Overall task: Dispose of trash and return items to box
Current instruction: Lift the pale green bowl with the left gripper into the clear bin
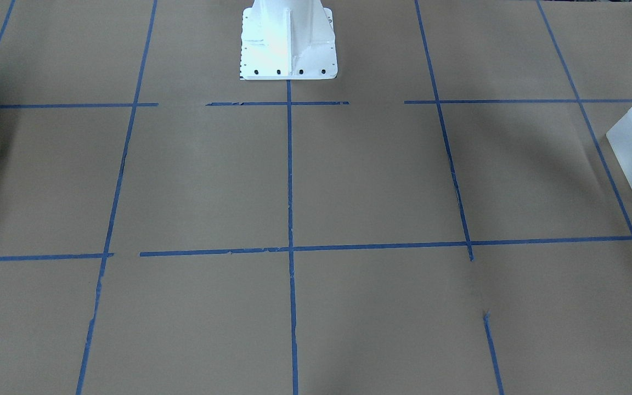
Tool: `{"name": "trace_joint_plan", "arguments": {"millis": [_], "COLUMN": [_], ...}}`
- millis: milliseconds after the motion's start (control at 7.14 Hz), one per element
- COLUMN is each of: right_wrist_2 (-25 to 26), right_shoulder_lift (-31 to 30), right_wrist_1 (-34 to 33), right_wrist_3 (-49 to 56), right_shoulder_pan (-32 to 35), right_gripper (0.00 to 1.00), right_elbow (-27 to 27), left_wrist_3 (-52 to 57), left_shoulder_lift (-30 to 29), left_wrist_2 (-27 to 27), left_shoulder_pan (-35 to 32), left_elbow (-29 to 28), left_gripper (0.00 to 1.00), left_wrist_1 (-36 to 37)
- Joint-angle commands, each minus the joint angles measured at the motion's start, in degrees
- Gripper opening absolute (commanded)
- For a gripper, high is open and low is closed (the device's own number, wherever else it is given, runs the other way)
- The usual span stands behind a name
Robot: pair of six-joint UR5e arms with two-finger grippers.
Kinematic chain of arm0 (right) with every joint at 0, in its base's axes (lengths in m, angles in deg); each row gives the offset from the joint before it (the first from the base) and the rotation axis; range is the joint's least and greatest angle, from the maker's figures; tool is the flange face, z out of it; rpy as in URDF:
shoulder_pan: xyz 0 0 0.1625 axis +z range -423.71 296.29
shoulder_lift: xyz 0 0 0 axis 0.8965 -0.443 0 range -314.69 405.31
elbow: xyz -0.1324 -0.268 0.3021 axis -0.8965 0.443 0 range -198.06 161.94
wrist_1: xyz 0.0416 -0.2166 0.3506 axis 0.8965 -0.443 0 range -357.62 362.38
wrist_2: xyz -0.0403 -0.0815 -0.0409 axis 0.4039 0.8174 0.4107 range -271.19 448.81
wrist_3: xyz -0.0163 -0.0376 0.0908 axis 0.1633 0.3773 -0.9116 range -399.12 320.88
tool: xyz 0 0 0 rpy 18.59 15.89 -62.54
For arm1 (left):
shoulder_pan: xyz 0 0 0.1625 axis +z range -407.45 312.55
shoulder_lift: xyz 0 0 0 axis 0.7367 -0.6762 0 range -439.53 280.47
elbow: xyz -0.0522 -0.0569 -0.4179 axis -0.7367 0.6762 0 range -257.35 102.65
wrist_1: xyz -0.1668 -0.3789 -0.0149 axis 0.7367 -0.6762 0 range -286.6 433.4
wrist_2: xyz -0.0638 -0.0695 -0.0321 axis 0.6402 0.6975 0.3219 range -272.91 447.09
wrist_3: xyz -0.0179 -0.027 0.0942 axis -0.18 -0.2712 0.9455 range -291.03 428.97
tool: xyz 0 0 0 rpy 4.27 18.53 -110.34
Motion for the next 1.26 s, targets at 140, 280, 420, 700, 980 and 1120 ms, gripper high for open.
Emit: {"name": "trace_joint_plan", "arguments": {"millis": [140,280,420,700,980,1120], "right_wrist_2": [0.0,0.0,0.0,-0.1,-0.1,-0.1], "right_shoulder_lift": [0.0,0.0,-0.4,-1.1,-1.9,-2.0], "right_wrist_1": [0.0,0.1,0.0,-0.1,-0.1,-0.2], "right_wrist_3": [-0.2,-2.1,-5.0,-5.7,-5.6,-5.6], "right_shoulder_pan": [0.0,0.0,0.0,-0.1,0.0,0.0], "right_gripper": [1.00,1.00,1.00,1.00,1.00,1.00], "right_elbow": [-0.9,-3.3,-6.3,-8.2,-8.4,-8.8], "left_wrist_3": [-4.4,-11.2,-19.2,-27.8,-41.8,-44.2], "left_shoulder_lift": [1.7,4.8,6.3,6.9,12.8,14.4], "left_wrist_2": [-0.2,-0.2,1.2,7.4,7.3,7.4], "left_shoulder_pan": [0.0,0.0,0.0,2.6,10.8,13.0], "left_elbow": [6.6,13.6,21.0,32.9,47.5,50.6], "left_gripper": [1.00,1.00,1.00,1.00,1.00,1.00], "left_wrist_1": [0.4,0.5,4.0,11.5,13.2,13.0]}}
